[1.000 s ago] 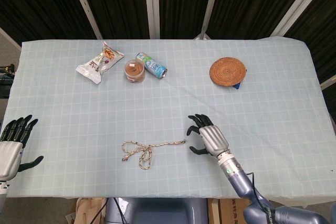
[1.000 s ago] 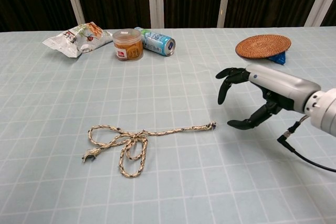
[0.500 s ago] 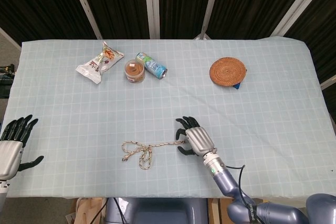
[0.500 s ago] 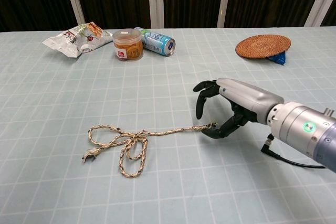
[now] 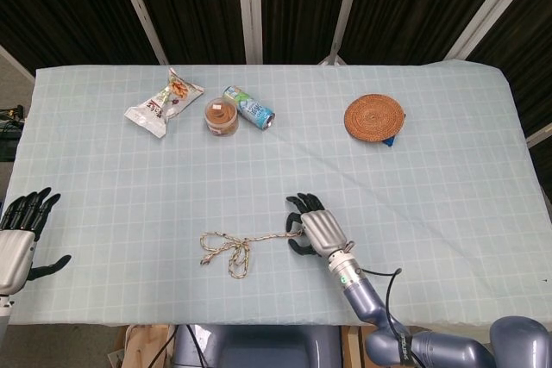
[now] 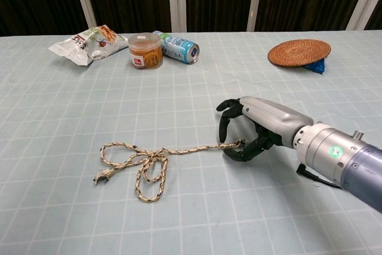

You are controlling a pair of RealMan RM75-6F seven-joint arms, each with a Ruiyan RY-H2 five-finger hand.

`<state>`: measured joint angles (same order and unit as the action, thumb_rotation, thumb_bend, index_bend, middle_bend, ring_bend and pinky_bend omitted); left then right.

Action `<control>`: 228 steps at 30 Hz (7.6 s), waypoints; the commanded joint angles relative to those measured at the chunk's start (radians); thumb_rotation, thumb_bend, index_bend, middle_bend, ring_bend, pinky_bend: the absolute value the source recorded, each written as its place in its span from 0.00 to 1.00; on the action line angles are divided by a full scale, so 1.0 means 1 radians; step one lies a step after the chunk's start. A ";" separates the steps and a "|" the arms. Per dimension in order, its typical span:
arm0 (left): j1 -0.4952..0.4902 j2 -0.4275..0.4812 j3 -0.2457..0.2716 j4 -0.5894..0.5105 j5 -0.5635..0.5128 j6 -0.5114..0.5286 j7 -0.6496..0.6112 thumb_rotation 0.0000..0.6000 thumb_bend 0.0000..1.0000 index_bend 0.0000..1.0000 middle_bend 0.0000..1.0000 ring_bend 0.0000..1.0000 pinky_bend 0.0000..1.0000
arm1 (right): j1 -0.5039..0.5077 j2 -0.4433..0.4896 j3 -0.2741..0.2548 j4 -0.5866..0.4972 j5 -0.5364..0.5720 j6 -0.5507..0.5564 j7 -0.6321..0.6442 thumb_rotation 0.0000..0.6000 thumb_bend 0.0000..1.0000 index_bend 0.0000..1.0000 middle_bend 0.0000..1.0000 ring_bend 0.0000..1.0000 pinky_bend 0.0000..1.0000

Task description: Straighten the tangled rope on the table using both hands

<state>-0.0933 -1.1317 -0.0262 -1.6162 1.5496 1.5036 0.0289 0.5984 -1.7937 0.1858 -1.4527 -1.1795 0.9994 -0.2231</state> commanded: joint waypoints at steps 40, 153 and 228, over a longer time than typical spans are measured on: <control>-0.030 -0.006 0.018 -0.069 -0.003 -0.072 0.066 1.00 0.14 0.05 0.00 0.00 0.00 | -0.073 0.184 -0.037 -0.177 -0.017 0.090 0.004 1.00 0.47 0.65 0.18 0.00 0.00; -0.572 -0.564 -0.008 0.081 -0.107 -0.534 0.380 1.00 0.44 0.51 0.07 0.00 0.00 | -0.112 0.253 0.002 -0.229 0.099 0.155 -0.034 1.00 0.47 0.65 0.18 0.00 0.00; -0.322 -0.031 -0.012 0.018 -0.056 -0.158 0.001 1.00 0.49 0.64 0.14 0.00 0.00 | -0.232 0.508 0.049 -0.224 0.115 0.208 0.166 1.00 0.47 0.66 0.18 0.00 0.00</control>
<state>-0.4230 -1.1661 -0.0404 -1.6049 1.4965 1.3408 0.0376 0.3692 -1.2882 0.2358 -1.6791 -1.0632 1.2065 -0.0599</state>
